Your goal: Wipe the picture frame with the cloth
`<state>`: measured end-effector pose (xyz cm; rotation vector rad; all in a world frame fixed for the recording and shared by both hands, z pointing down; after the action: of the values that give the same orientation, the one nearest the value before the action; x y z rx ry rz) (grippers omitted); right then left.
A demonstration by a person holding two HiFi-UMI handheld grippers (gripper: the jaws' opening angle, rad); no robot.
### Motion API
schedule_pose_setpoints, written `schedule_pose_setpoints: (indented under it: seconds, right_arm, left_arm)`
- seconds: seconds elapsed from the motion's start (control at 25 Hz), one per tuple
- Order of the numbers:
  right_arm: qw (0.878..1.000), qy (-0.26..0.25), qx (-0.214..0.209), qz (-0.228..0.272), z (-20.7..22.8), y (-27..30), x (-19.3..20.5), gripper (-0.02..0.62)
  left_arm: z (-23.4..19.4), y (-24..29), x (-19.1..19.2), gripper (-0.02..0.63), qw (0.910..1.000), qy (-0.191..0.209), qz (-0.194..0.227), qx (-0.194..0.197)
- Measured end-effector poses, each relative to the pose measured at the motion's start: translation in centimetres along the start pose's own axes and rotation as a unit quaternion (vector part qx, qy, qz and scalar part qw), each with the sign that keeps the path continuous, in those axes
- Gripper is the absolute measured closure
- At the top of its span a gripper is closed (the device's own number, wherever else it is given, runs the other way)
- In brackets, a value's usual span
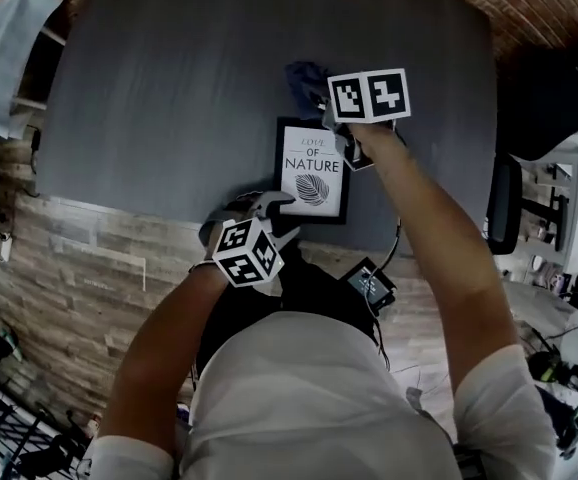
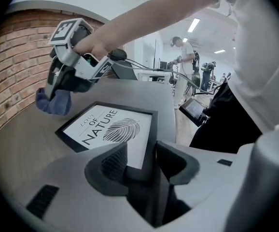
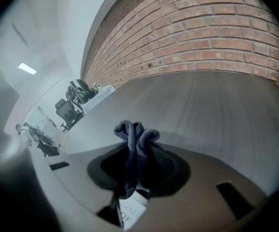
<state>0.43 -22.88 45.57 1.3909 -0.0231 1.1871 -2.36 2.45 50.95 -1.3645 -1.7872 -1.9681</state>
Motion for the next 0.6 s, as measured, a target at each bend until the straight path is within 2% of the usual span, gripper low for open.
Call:
schedule_pose_setpoints:
  seconds: [0.24, 0.48, 0.6]
  right_arm:
    - [0.999, -0.028, -0.041, -0.010, -2.7, 3.7, -1.4, 0.485]
    - [0.998, -0.027, -0.062, -0.008, -3.3, 4.8, -1.4, 0.485]
    - [0.997, -0.040, -0.059, -0.033, -3.6, 5.5, -0.4, 0.485]
  left_arm:
    - [-0.1, -0.1, 0.1, 0.417, 0.9995, -0.026, 0.017, 0.004]
    - [-0.2, -0.1, -0.1, 0.425, 0.9991, -0.030, 0.026, 0.016]
    - [-0.2, -0.3, 0.1, 0.426, 0.9989, -0.032, 0.027, 0.020]
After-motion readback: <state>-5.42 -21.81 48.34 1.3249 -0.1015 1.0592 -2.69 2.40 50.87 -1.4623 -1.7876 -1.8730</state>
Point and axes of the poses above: the fingertips, and each gripper's own axes: y forward along the fingers, z to its right, x out of its underside, the point moved 7 cm from there along -y, backward along the fingers, and after that the axes turned 8 degrees about -y, right-handed, at the moved point
